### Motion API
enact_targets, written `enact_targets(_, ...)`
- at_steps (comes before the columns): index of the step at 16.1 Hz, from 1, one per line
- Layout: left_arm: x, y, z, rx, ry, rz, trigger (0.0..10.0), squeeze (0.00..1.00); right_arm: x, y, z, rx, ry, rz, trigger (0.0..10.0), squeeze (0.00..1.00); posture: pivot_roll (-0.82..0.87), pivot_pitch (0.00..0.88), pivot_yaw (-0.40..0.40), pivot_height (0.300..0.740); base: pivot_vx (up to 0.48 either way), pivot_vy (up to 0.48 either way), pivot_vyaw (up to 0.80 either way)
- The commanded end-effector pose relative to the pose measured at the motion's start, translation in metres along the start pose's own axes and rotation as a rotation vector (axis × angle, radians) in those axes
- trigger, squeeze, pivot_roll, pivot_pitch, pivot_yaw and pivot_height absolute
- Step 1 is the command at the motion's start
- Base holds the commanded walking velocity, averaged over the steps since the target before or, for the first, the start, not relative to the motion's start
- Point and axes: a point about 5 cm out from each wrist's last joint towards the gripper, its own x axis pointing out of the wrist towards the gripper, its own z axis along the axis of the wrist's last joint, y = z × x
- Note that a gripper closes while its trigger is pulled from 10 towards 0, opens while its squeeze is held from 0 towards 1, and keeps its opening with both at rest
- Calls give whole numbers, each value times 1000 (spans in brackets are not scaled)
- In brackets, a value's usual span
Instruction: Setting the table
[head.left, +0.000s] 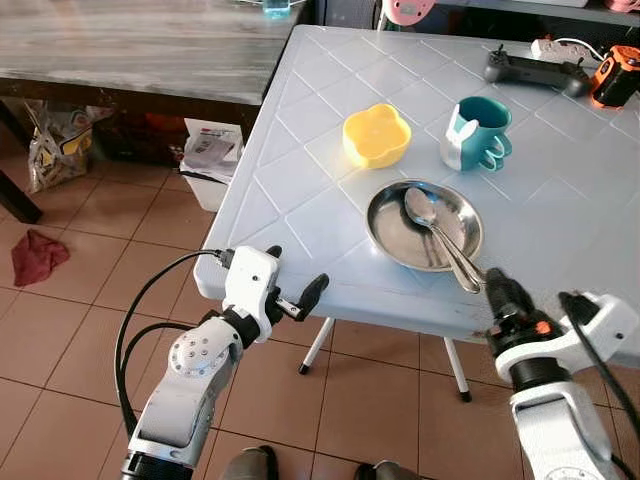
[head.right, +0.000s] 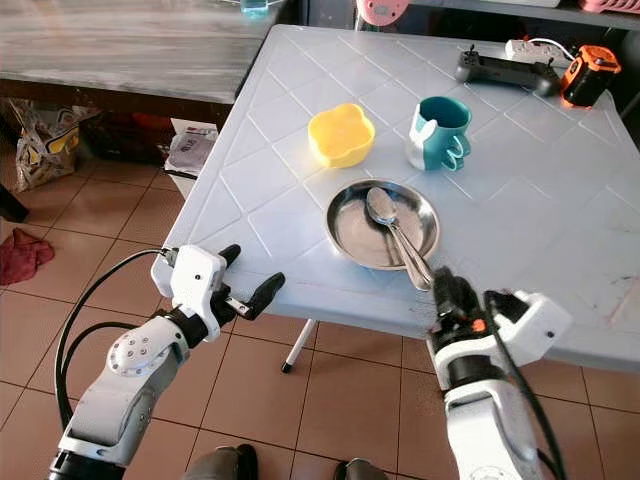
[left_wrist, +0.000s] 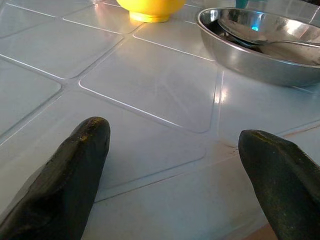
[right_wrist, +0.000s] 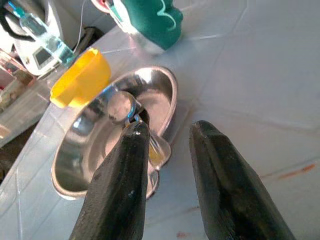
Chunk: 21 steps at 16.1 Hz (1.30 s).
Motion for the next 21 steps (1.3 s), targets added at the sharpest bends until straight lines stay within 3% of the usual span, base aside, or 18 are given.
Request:
enact_targets(1,0,-2,-3,9,12,-16,10000,0,0,-3,3,17,-15,-13,10000,0,53,198,-5,714,0,0,0)
enact_targets(13,-2,-2,-4,10,19,-13,10000,0,21,-13,-8,128,18,-40,10000,0,65,208,-5,714,0,0,0)
enact_targets(14,-2,-2,-4,10,19,-12,10000,0,20,-14,-9,129,21,-39,3059,0,67,209,-5,714,0,0,0)
enact_targets(15,-3,-2,-4,10,20,-11,10000,0,20,-13,-9,135,21,-37,0,0,67,210,-4,714,0,0,0)
enact_targets(21,-2,-2,-5,9,22,-16,10000,0,20,-13,-13,159,29,-34,0,0,63,212,-1,714,0,0,0)
